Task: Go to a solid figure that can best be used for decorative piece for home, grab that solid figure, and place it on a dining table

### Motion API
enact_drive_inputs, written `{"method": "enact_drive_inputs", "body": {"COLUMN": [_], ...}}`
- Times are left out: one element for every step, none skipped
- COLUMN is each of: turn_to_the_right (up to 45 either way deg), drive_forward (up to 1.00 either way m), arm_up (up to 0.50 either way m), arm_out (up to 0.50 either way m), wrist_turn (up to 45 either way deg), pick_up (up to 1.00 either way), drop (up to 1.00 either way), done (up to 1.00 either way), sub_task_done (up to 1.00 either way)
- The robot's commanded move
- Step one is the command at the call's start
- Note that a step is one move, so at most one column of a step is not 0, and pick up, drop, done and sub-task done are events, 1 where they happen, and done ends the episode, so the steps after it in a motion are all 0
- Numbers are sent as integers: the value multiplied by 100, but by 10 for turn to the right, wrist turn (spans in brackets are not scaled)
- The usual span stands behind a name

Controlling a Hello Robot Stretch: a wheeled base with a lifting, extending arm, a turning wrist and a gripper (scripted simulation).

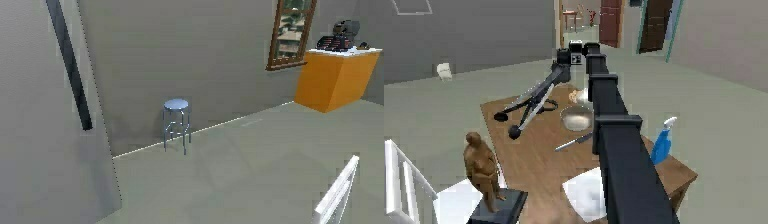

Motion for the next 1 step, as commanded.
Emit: {"method": "enact_drive_inputs", "body": {"turn_to_the_right": [0], "drive_forward": [0], "arm_up": [0], "arm_out": [0], "wrist_turn": [450], "pick_up": [0], "drop": [0], "done": [0], "sub_task_done": [0]}}
